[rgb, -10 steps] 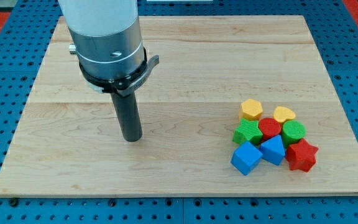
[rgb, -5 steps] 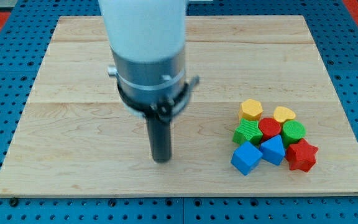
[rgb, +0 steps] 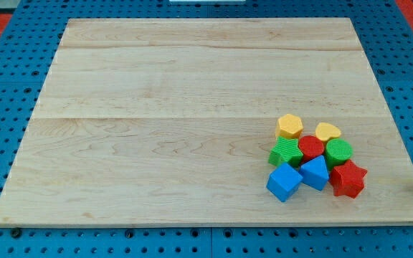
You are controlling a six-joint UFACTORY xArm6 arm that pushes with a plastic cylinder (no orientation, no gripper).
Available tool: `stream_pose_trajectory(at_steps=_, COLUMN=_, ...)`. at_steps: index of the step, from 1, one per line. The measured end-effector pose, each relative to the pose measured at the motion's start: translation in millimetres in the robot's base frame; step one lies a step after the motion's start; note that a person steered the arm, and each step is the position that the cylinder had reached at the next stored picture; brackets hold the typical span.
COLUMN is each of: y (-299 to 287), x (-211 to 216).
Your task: Point at the yellow heart
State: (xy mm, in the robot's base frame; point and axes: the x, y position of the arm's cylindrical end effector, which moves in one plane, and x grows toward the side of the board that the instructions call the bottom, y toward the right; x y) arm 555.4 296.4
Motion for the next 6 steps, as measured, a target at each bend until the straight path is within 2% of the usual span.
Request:
stream_pose_trajectory(at_steps=2, y=-59.2, x=-72.0)
stream_pose_trajectory(at_steps=3, y=-89.4, x=-75.4)
stream_pose_trajectory(at_steps=4, y=-70.2, x=-75.1)
stream_pose_trajectory(at_steps=6, y=-70.2, x=-75.7)
